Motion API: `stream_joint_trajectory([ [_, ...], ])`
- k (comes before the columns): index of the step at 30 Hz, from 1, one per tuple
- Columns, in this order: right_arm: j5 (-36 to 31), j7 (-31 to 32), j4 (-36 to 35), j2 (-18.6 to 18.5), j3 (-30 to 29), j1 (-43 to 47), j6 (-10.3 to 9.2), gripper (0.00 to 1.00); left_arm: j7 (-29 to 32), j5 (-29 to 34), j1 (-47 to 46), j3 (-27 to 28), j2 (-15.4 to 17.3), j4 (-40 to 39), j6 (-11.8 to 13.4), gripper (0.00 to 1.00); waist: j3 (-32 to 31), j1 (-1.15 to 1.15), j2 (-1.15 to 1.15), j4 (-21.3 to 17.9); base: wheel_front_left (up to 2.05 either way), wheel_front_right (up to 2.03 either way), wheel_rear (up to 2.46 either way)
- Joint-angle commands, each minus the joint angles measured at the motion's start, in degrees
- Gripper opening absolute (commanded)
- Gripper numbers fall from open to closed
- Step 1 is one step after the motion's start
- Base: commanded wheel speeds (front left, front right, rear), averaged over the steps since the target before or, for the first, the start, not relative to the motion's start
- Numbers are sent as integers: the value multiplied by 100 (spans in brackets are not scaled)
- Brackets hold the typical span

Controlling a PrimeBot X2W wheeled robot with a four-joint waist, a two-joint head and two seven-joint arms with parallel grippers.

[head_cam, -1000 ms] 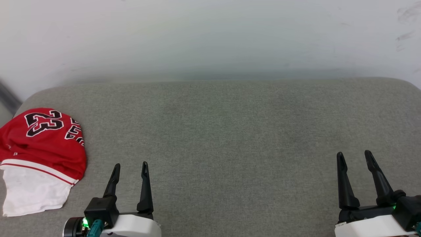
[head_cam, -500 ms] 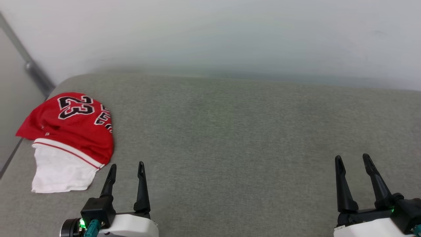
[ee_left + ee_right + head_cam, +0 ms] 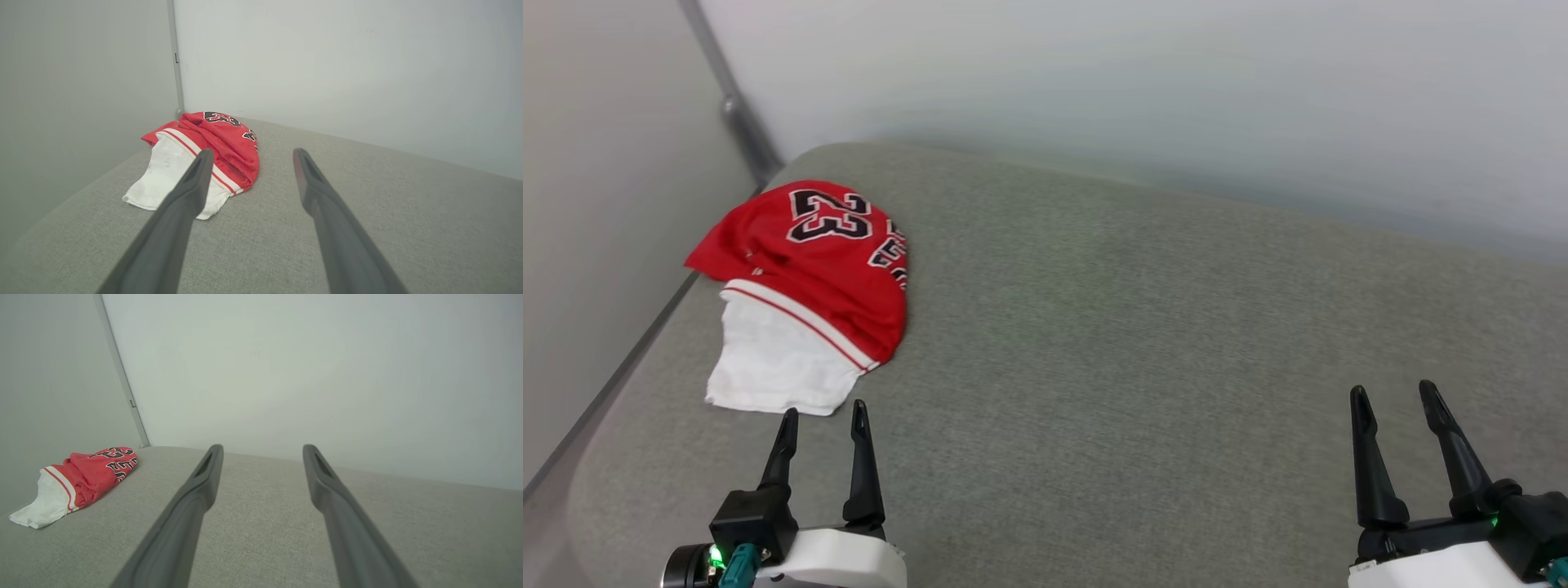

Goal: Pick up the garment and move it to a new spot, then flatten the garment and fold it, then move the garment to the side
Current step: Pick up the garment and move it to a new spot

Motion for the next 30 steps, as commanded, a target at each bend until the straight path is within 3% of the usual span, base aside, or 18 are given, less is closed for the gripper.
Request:
stream_joint_trajectory([
  [1,-20,-12,-29,7,12,48,-1,100,-17,-15,2,17,-3,0,22,100,-7,0,0,235,0,0,0],
  [11,-100,-12,-68,7,34,66,-1,100,-16,-132,72,113,-3,10,54,100,-5,0,0,846,0,0,0],
  [21,-157,-12,-61,7,70,49,-1,100,-17,-118,7,259,-3,32,-5,100,44,0,0,1029,0,0,0],
  [24,-203,-12,-82,7,76,-8,-1,100,-16,-175,-205,477,1,27,-93,100,126,0,0,994,0,0,0],
  [30,-418,-12,-146,7,63,-181,-1,100,-16,30,-1006,1054,131,92,-576,100,469,0,0,805,0,0,0],
])
